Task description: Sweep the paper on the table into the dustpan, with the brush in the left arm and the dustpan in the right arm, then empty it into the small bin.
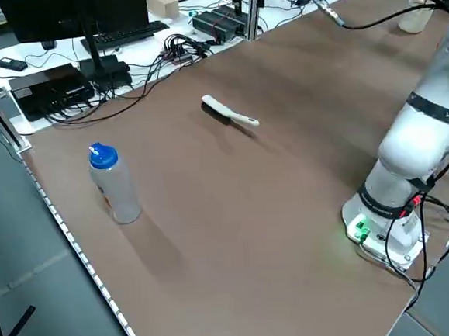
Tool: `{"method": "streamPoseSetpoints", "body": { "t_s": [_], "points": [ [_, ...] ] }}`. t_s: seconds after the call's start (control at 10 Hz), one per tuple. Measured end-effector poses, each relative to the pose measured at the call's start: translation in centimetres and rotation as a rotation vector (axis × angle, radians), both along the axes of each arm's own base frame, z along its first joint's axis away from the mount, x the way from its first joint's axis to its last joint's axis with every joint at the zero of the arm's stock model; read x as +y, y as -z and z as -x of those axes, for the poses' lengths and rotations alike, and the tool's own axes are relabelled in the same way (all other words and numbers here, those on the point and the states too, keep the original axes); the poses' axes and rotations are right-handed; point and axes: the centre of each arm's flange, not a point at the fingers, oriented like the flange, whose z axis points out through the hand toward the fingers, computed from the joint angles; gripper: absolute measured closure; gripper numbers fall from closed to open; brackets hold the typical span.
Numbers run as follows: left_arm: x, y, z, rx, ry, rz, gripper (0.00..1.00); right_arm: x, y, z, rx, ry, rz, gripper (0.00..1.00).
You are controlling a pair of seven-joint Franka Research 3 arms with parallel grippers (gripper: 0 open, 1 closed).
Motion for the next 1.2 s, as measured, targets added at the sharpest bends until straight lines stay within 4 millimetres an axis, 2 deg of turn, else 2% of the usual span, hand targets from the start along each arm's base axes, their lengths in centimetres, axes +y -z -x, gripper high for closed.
{"method": "streamPoseSetpoints", "body": {
  "t_s": [0.2, 0.4, 0.6, 0.9, 1.2],
  "points": [
    [0.3, -0.2, 0.0, -0.003, -0.014, -0.001, 0.00, 1.0, 0.4, 2.6, 0.022, 0.064, -0.018, 0.67],
    [0.7, -1.7, 0.1, -0.025, -0.047, -0.001, 0.00, 1.2, 0.7, 4.9, 0.038, 0.139, -0.052, 0.67],
    [0.9, -2.5, 0.4, -0.021, -0.052, -0.002, 0.00, 0.0, 1.4, 6.9, 0.050, 0.205, -0.095, 0.67],
    [0.8, -2.3, 0.7, 0.011, -0.050, -0.005, 0.00, -2.1, 2.2, 9.4, 0.059, 0.309, -0.186, 0.67],
    [0.2, -3.9, 0.7, -0.023, -0.044, -0.002, 0.00, -3.4, 2.5, 10.2, 0.059, 0.368, -0.255, 0.67]
  ]
}}
